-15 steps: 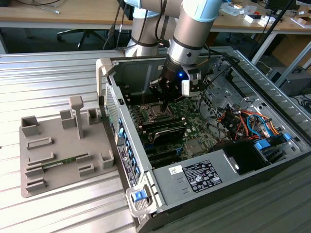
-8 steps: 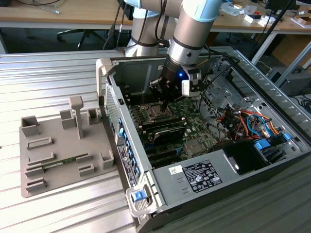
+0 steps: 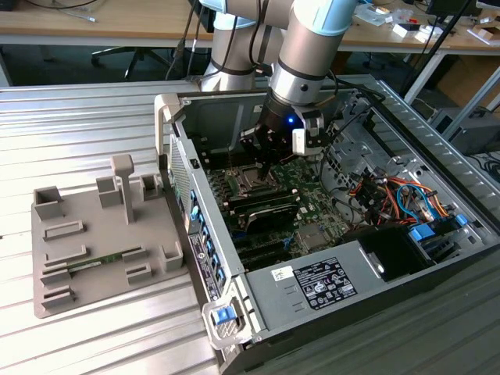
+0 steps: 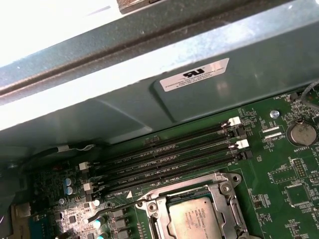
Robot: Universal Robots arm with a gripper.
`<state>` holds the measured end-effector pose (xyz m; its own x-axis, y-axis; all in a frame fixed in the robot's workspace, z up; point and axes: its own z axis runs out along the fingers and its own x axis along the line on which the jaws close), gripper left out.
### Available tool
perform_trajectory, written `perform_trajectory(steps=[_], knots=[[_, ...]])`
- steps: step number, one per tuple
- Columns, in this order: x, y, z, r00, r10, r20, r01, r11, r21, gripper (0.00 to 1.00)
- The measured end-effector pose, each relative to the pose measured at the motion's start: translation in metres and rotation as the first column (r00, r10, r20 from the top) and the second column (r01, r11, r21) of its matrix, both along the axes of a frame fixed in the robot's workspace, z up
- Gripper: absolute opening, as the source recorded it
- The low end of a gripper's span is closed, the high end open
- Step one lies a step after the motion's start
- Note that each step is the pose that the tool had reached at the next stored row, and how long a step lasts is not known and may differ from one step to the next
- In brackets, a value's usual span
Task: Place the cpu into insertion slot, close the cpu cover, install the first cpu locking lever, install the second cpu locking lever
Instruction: 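Install the first cpu locking lever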
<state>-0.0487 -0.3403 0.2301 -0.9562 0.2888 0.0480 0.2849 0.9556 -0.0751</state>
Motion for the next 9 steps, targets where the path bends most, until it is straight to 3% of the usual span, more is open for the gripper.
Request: perform_trajectory(steps=[9], knots=[[0.0,0.0,0.0,1.0,0.004,0.0,-0.004,1.0,0.0004,0.1]])
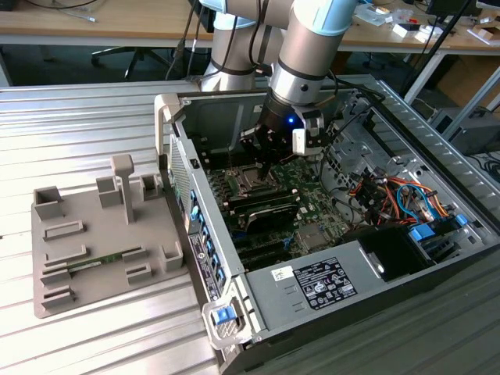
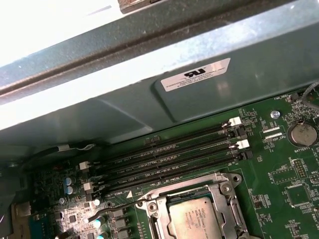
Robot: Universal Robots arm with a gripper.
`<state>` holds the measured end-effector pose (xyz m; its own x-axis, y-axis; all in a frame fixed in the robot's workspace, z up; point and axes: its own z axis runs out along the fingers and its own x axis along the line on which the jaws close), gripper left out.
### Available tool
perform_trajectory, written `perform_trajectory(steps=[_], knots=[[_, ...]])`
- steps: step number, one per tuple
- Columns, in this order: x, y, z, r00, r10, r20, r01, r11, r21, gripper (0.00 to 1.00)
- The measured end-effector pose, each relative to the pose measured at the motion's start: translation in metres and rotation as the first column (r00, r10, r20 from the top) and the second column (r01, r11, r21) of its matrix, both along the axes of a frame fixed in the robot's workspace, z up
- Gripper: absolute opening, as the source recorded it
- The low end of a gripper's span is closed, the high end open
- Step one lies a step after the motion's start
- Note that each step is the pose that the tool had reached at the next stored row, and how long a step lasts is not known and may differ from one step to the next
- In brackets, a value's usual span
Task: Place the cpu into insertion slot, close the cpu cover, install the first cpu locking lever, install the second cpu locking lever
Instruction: 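Install the first cpu locking lever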
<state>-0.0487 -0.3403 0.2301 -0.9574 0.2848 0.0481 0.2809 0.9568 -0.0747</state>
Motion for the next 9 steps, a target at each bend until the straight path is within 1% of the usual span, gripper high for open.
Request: perform_trajectory(steps=[9], knots=[[0.0,0.0,0.0,1.0,0.005,-0.0001,-0.005,1.0,0.0003,0.1]])
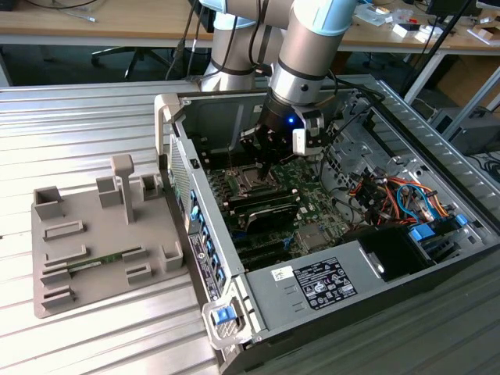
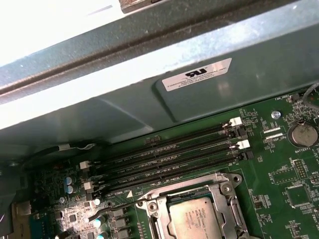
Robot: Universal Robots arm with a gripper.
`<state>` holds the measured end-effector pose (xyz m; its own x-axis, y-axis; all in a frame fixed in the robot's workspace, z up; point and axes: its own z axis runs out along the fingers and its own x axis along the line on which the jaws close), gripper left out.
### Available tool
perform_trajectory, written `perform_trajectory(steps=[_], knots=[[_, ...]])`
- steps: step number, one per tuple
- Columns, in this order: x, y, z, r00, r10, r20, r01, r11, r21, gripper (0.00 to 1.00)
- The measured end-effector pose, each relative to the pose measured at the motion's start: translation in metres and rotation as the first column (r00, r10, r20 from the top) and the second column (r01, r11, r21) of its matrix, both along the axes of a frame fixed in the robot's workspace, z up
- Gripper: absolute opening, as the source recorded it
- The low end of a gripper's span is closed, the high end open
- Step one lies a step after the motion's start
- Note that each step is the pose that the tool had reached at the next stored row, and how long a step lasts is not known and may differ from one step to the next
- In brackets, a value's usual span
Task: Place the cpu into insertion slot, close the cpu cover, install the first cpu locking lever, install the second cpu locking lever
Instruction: 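Install the first cpu locking lever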
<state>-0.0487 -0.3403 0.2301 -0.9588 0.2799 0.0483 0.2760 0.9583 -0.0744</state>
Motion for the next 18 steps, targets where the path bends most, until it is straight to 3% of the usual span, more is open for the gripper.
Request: perform_trajectory(steps=[18], knots=[[0.0,0.0,0.0,1.0,0.01,0.0,-0.01,1.0,0.0003,0.1]])
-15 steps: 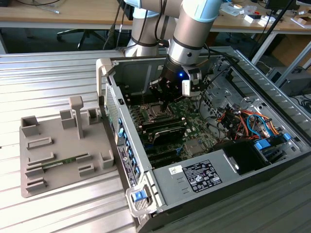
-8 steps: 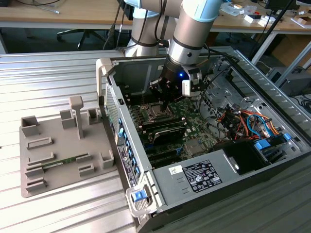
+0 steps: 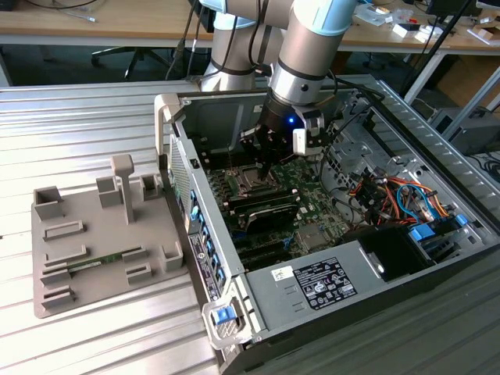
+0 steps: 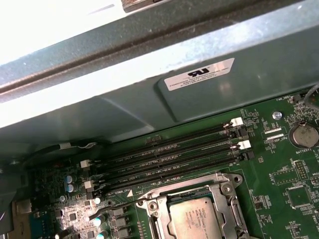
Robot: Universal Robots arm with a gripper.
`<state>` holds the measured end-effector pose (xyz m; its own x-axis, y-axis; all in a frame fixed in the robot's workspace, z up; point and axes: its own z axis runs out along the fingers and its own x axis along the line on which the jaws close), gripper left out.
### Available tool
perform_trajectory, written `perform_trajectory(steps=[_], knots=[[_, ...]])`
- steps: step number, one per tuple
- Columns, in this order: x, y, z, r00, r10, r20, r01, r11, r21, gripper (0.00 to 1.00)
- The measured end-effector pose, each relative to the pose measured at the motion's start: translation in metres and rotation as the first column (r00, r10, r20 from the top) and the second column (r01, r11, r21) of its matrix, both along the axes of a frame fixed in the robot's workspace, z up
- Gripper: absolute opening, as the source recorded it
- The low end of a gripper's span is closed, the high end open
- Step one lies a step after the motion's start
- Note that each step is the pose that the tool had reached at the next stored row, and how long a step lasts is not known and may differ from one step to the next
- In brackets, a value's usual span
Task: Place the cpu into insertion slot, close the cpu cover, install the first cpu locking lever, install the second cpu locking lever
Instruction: 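Install the first cpu locking lever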
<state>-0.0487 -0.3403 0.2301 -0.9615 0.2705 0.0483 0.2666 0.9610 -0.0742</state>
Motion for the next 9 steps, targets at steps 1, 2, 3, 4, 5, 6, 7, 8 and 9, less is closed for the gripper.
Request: perform_trajectory(steps=[1,2,3,4,5,6,7,8,9], knots=[[0.0,0.0,0.0,1.0,0.001,-0.0001,-0.001,1.0,-0.0001,0.1],[0.0,0.0,0.0,1.0,0.001,-0.0001,-0.001,1.0,-0.0001,0.1],[0.0,0.0,0.0,1.0,0.001,0.0,-0.001,1.0,-0.0001,0.1],[0.0,0.0,0.0,1.0,0.002,-0.0001,-0.002,1.0,0.0,0.1],[0.0,0.0,0.0,1.0,0.002,0.0,-0.002,1.0,0.0,0.1],[0.0,0.0,0.0,1.0,0.003,0.0,-0.003,1.0,0.0,0.1],[0.0,0.0,0.0,1.0,0.003,0.0,-0.003,1.0,0.0,0.1],[0.0,0.0,0.0,1.0,0.004,0.0,-0.004,1.0,0.0,0.1],[0.0,0.0,0.0,1.0,0.004,0.0,-0.004,1.0,0.0,0.1]])
